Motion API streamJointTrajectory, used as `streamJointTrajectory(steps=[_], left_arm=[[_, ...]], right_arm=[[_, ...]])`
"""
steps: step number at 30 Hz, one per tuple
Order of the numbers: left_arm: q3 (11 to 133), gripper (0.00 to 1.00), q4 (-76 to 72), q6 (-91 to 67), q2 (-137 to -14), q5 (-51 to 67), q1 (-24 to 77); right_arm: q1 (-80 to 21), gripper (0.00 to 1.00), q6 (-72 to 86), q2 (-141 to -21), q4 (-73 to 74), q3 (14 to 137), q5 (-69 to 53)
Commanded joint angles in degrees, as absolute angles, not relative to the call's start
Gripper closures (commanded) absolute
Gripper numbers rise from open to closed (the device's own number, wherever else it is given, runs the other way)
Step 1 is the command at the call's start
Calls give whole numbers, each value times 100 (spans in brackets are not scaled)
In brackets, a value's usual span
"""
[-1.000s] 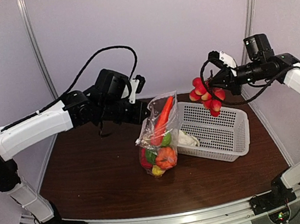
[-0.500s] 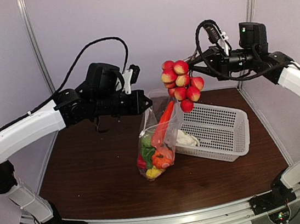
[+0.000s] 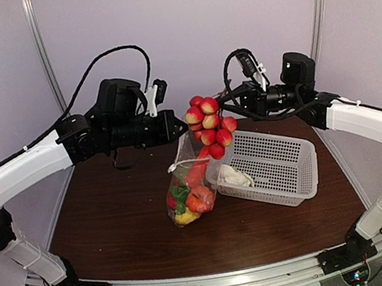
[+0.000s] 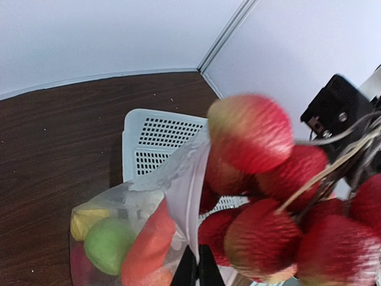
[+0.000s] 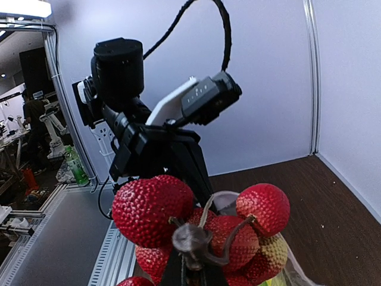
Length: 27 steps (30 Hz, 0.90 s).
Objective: Place the food in the zip-top bag and seal the zipper
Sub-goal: Place the fake fruit in the zipper food storage bag.
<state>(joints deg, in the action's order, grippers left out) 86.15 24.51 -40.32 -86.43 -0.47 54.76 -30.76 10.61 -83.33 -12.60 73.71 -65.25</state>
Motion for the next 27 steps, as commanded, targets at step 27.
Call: streamJointTrajectory(steps=[27], left_arm=[[8521, 100, 2246, -3949, -8387, -631, 5500]], right_arm=[[-3533, 100, 3476, -8750, -1048, 7833, -4238]])
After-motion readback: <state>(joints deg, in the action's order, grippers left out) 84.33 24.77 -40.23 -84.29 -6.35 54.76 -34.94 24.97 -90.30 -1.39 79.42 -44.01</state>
